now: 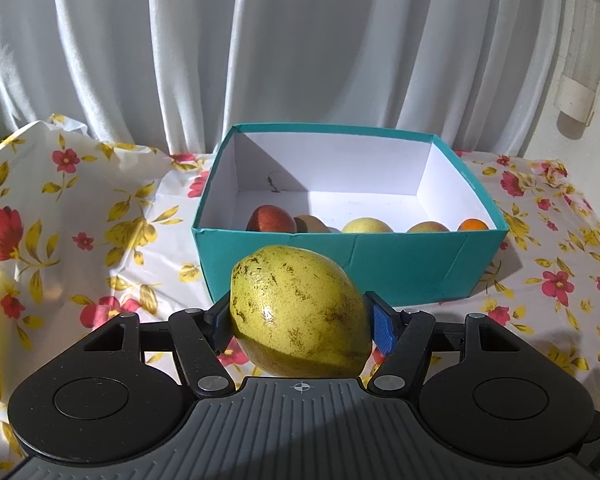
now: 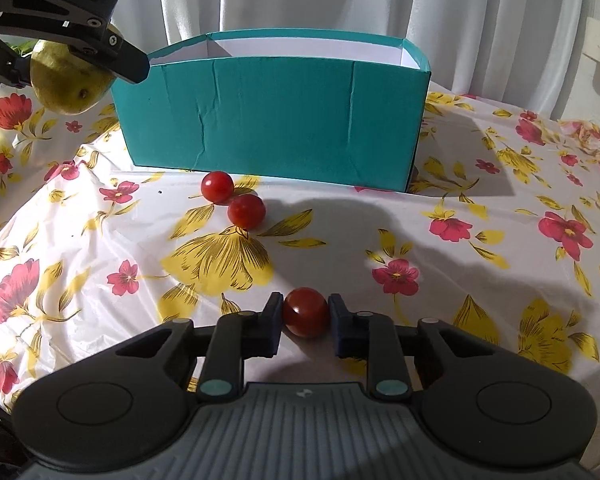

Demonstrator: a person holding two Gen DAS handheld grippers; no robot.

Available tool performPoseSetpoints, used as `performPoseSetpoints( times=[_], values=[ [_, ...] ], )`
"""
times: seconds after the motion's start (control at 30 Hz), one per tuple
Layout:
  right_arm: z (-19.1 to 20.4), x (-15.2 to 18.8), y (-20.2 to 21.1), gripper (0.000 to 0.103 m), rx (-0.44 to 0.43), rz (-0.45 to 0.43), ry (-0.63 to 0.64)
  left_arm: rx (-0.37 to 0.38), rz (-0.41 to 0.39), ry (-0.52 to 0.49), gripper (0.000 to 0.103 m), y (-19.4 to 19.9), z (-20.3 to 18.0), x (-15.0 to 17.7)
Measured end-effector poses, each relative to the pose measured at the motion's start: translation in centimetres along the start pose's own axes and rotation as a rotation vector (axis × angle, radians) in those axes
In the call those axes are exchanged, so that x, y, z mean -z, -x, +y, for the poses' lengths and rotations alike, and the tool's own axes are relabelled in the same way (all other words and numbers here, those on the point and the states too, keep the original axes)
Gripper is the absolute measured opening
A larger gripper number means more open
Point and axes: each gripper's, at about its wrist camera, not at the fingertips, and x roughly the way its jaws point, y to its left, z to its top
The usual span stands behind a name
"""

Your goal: Organize fruits

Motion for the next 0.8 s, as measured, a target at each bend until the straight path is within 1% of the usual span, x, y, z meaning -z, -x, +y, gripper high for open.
performPoseSetpoints(
  times=[0.2,0.33,0.6,0.8],
  values=[
    [-0.2,-1.0,1.1,0.023,0.015,-0.042,-0.001,-0.017,0.002,-0.003,0.071,-0.2,0.2,-0.6],
    [-0.7,-2.8,2.8,0.023,0.022,-0.114,-0.016,-0.021,-0.012,-0.007,0.071,-0.1,0.2,-1.3],
    [-1.4,-7.0,5.0,0.023,0.04,-0.236,-0.03,-0.011,-0.07,-0.041,0.07,0.2,-0.6,-3.6],
    [-2.0,-9.4,5.9,0.023,0.065,-0.317,-0.043,0.002,-0.111,-0.068,0.07,0.1,-1.4,-5.0]
  ],
)
